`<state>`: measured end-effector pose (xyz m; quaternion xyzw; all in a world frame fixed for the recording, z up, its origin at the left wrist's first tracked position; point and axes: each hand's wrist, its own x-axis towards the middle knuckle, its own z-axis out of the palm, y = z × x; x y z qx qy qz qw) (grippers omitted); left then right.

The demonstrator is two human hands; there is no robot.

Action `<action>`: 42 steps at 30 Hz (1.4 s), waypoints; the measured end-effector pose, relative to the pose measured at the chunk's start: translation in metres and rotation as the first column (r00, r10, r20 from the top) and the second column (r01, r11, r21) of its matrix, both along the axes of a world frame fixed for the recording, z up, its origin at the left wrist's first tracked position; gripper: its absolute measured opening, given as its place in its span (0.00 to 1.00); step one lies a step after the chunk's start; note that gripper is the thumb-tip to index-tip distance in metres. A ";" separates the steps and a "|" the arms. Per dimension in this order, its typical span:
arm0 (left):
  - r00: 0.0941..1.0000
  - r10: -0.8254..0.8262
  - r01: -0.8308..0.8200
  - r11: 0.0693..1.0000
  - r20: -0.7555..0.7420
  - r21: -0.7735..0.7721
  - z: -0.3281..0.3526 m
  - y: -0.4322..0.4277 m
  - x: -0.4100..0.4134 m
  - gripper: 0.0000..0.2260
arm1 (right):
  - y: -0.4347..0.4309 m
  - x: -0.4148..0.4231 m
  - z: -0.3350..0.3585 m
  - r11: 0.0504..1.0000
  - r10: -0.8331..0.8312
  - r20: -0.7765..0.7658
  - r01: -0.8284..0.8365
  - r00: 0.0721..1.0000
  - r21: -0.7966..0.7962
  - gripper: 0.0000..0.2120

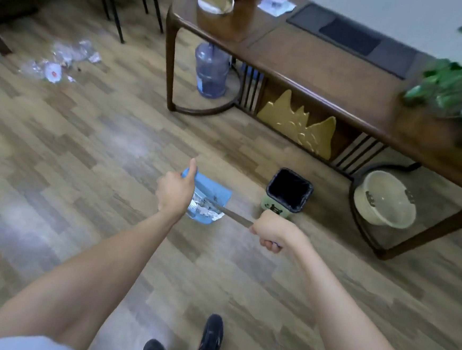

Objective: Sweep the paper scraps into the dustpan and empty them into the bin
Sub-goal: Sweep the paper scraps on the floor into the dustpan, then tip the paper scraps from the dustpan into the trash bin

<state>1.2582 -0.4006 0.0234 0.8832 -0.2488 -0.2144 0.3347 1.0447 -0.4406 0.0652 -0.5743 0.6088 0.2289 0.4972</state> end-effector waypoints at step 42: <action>-0.268 -0.958 0.891 -0.207 0.100 0.404 0.025 -0.317 -0.220 0.21 | -0.198 -0.274 0.018 0.512 -0.846 0.148 0.858 0.512 -0.043 0.11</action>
